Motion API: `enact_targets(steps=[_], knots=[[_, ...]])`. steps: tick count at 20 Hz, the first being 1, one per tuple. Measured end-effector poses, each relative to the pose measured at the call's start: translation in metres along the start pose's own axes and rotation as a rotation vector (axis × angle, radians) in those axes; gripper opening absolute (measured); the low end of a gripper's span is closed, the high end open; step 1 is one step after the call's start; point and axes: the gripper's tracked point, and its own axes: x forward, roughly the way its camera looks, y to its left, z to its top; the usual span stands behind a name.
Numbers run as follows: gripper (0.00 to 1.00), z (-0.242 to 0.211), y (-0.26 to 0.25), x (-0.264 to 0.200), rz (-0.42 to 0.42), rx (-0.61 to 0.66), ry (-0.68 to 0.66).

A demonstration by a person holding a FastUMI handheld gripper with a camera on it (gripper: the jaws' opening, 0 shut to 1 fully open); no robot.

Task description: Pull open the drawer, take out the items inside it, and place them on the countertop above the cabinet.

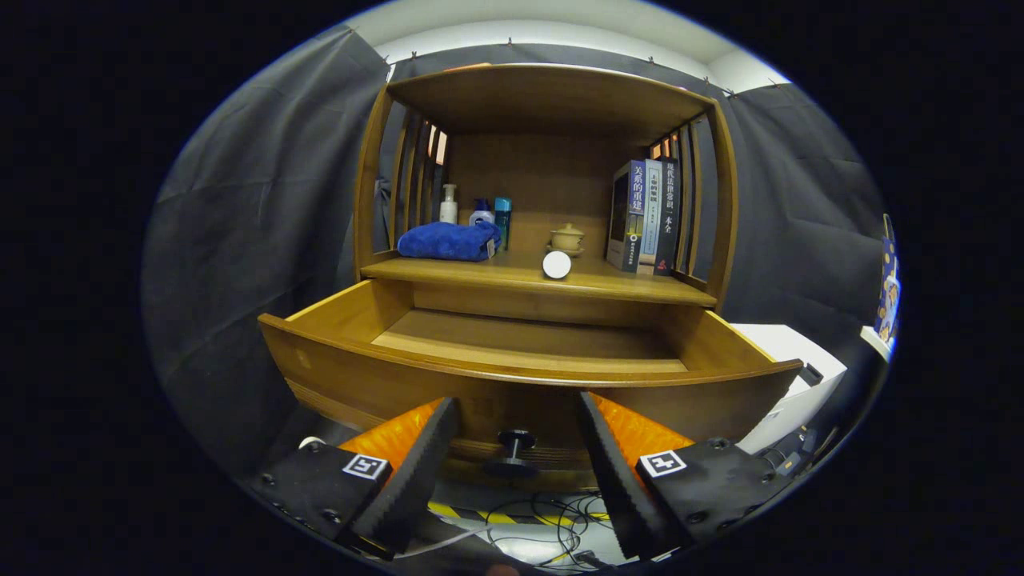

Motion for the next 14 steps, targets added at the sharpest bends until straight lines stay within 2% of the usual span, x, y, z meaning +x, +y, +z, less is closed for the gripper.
enact_targets(steps=[8,14], knots=[[0.98,0.005,-0.005,0.006,-0.057,0.037,-0.031],[0.98,0.016,-0.007,0.020,-0.062,0.083,-0.044]])
